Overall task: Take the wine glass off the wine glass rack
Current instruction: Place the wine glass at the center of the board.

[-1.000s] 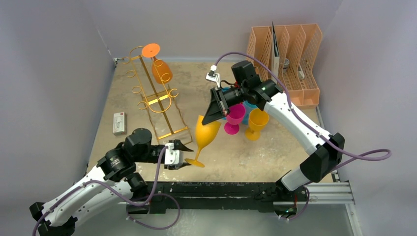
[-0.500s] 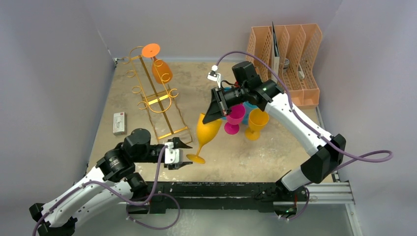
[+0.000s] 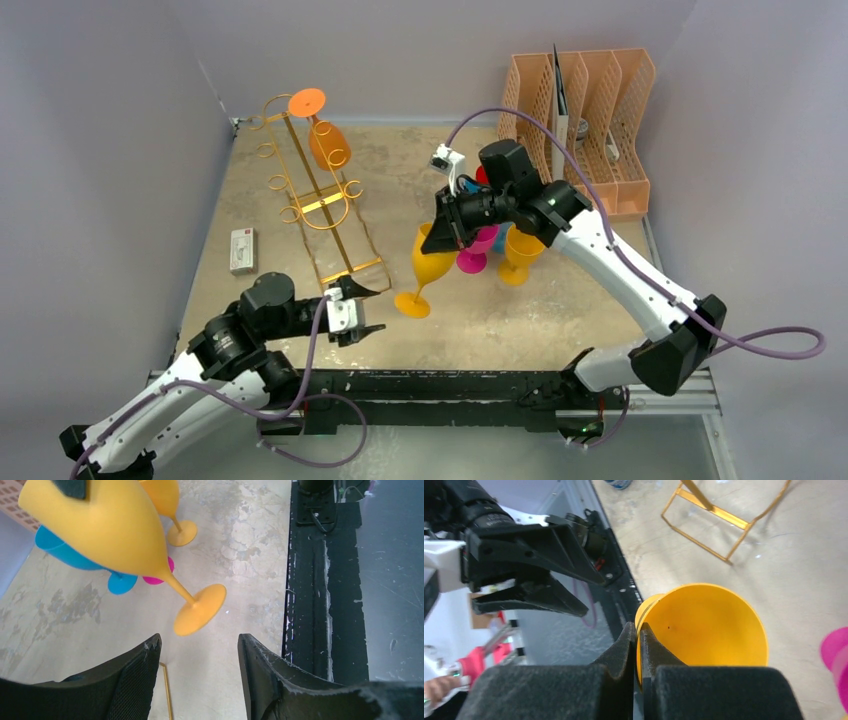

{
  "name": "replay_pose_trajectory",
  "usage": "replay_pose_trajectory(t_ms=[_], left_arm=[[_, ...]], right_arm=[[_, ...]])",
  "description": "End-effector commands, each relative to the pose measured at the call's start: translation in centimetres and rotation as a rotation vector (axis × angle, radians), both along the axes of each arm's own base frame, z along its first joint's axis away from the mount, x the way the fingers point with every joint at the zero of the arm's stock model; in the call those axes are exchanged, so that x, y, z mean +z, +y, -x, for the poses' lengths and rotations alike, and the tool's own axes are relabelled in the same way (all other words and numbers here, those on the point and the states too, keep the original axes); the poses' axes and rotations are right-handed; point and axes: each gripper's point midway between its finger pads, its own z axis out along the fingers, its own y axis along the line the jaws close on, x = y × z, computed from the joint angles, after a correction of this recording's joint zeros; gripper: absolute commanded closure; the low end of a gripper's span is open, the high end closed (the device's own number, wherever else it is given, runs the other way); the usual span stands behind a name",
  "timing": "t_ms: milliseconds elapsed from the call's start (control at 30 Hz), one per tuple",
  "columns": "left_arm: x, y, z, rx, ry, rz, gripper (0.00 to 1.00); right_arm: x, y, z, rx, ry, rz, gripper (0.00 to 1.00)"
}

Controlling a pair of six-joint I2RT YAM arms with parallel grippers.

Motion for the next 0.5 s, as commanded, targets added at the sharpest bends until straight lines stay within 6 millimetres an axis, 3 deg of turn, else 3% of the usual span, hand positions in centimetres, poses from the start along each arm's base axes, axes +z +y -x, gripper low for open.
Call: replay_pose_trajectory(t_ms=[0, 133, 300, 367, 467], left_arm=[[0.6, 0.3, -1.4, 0.092, -0.018, 0.050, 0.44], [1.0, 0.8, -2.1, 0.154, -0.015, 0.062, 0.42], [1.2, 1.6, -2.6, 0.225, 0.004, 0.080, 0.33], [1.4, 2.0, -2.9, 0.259, 0.006, 0.097, 0.25], [1.7, 2.6, -3.1, 0.298, 0.012, 0.122, 0.21]], right_arm=[[-0.3, -1.6, -0.9, -0.035, -0.223, 0.056, 1.00], [-0.8, -1.6, -2.3, -0.095, -0.339, 0.044, 1.00], [-1.8, -1.1, -3.3, -0.080, -0.483, 0.083, 1.00], [-2.4, -1.0, -4.0, -0.071, -0.547, 0.116, 1.00], [-3.1, -0.9, -5.5, -0.090, -0.623, 0.168, 1.00]])
